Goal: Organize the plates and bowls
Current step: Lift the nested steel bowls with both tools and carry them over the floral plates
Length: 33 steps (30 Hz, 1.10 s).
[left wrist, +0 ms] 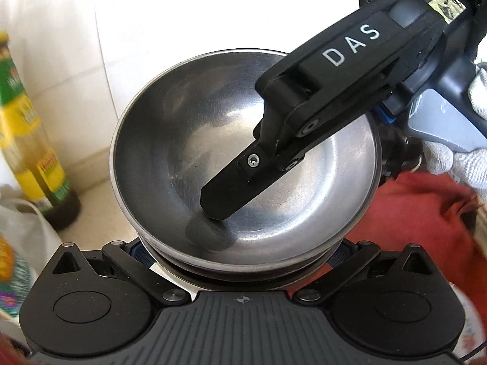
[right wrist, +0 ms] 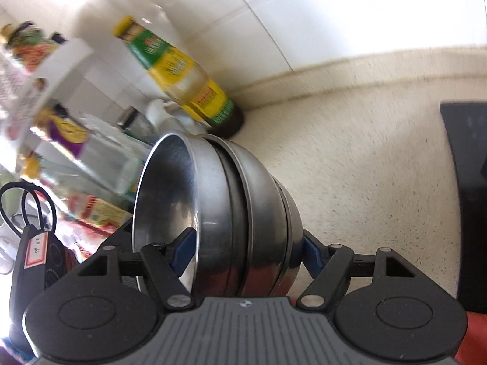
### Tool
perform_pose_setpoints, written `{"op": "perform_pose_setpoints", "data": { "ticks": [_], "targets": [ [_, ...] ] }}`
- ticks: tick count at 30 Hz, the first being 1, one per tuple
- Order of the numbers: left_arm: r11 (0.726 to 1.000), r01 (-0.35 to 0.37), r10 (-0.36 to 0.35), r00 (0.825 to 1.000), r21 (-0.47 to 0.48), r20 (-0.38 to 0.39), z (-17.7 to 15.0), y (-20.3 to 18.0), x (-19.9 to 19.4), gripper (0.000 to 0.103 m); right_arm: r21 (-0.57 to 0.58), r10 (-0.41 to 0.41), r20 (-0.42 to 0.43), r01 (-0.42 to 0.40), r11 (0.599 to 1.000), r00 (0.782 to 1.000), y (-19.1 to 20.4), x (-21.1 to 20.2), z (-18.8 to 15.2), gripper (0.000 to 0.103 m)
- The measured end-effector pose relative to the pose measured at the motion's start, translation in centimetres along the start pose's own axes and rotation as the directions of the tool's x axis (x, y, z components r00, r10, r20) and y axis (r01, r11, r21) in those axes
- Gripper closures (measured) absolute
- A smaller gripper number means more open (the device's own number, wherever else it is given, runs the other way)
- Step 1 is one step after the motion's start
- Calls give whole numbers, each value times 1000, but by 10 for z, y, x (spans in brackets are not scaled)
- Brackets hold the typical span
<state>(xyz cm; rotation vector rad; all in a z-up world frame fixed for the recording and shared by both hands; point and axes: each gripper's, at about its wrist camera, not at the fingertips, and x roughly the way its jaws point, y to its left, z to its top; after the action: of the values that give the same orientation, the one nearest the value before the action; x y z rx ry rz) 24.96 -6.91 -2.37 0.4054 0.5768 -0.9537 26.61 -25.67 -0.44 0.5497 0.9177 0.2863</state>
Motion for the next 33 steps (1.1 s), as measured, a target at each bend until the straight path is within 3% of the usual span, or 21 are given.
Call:
{"op": "perform_pose_setpoints", "data": {
  "ticks": [9, 14, 22, 30, 33],
  "targets": [
    [997, -74, 73, 996, 10, 41, 11, -46, -92, 0, -96, 20, 70, -14, 995, 997, 63, -70, -25, 34],
    [996, -84, 84, 996, -10, 20, -1, -75, -126, 0, -97, 43, 46, -39, 995, 998, 75, -88, -55, 34],
    [992, -81, 76, 995, -92, -57, -46, -114, -138, 0, -65, 45, -39, -47, 997, 998, 71, -82, -109, 34],
    [990, -88, 81, 994, -106, -69, -78, -152, -137, 0, -44, 24, -37, -26, 999, 999, 56, -80, -145, 34],
    [990, -92, 83, 993, -108, -83, -79, -142, -125, 0, -16, 22, -36, -23, 1000, 999, 46, -74, -150, 34]
  ]
}}
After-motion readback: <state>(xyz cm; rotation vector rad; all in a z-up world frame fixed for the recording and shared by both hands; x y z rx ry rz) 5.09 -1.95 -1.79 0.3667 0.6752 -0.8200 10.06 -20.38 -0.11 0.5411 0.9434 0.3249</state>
